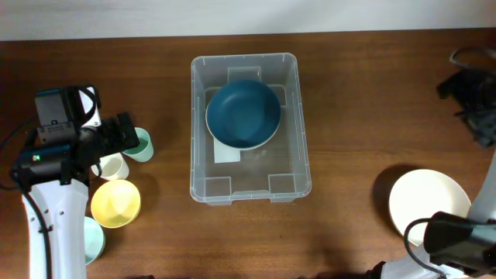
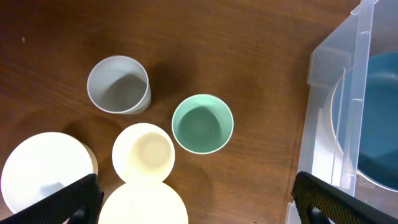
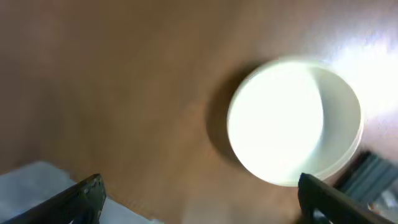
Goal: Pack container
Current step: 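Move the right gripper to the large cream plate and grasp its rim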
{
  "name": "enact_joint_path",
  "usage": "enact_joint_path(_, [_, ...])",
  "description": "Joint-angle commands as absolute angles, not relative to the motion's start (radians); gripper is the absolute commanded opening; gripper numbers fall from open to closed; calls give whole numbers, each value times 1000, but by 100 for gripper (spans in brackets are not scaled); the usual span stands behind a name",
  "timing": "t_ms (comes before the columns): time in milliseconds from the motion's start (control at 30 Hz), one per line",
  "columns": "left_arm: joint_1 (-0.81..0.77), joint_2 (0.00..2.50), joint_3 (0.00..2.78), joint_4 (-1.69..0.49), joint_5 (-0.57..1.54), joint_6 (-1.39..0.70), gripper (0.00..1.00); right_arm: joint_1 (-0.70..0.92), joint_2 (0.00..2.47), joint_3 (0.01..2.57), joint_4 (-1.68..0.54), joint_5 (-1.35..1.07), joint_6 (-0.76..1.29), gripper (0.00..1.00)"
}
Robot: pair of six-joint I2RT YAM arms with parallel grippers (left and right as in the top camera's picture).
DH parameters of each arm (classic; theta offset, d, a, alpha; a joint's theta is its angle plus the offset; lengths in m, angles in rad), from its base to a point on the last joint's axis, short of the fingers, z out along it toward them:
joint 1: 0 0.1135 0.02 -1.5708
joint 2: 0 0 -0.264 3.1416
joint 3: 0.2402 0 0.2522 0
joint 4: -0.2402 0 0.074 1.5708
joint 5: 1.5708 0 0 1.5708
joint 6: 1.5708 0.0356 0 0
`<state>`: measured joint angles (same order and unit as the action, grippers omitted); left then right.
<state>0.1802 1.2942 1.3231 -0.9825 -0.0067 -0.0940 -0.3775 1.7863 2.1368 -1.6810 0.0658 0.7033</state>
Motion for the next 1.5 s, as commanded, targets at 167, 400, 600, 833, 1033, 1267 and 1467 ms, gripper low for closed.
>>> enact_joint_path(167, [184,1293,1335,-982,4,-78,99,-441,1796,1655,-1532,64,937,85])
enact_joint_path(400, [184,1293,1335,-982,4,-78,99,-442,1796,1323,-1224,64,937,99])
enact_joint_path(600, [184,1293,1335,-982,4,-78,99,-439,1796,1184,-1015,70,937,99])
enact_joint_path(833, [184,1293,1335,-982,4,-78,99,-438,1798,1131,-914,129,936,100])
enact_joint_path(1033, [184,1293,1335,-982,4,-78,99,-438,1836,1100,-855,147,936,93])
enact_joint_path(1267, [184,1293,1335,-982,4,-78,99,-438,1854,1100,-845,146,936,64])
enact_joint_path(1467, [184,1293,1335,-981,4,-78,99,-438,1854,1100,-844,146,936,20])
